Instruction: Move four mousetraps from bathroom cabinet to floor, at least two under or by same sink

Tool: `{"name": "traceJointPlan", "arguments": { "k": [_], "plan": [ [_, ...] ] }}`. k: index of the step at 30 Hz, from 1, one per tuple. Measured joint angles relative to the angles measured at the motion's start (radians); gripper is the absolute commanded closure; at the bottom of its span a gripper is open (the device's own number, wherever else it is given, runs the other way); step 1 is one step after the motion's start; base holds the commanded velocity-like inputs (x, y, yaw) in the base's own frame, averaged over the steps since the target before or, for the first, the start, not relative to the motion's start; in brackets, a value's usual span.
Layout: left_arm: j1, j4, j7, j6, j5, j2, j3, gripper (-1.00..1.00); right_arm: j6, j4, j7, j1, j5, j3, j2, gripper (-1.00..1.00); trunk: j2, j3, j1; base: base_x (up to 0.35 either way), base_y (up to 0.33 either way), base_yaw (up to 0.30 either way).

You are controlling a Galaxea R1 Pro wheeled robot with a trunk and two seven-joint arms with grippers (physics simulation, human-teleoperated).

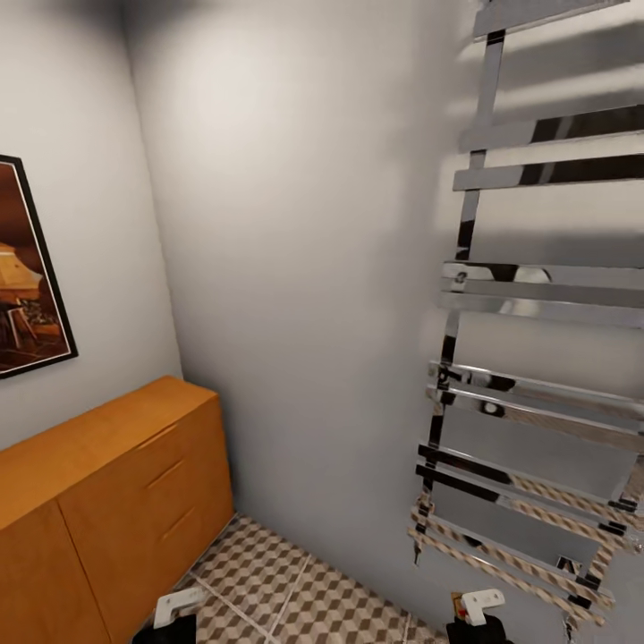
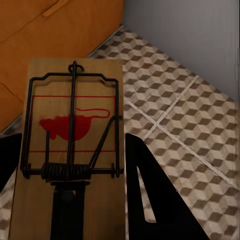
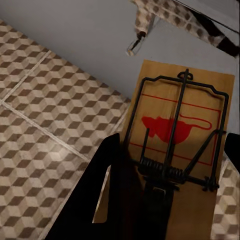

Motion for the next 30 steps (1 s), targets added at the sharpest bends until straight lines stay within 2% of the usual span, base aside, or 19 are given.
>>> {"name": "traceJointPlan", "arguments": {
  "k": [30],
  "plan": [
    [0.0,0.0,-0.006,0.0,0.0,-0.001,-0.002,1.0,-0.001,0.0,0.0,0.0,-0.003,0.0,0.0,1.0,0.0,0.0,0.0,0.0,0.0,-0.276]
  ]
}}
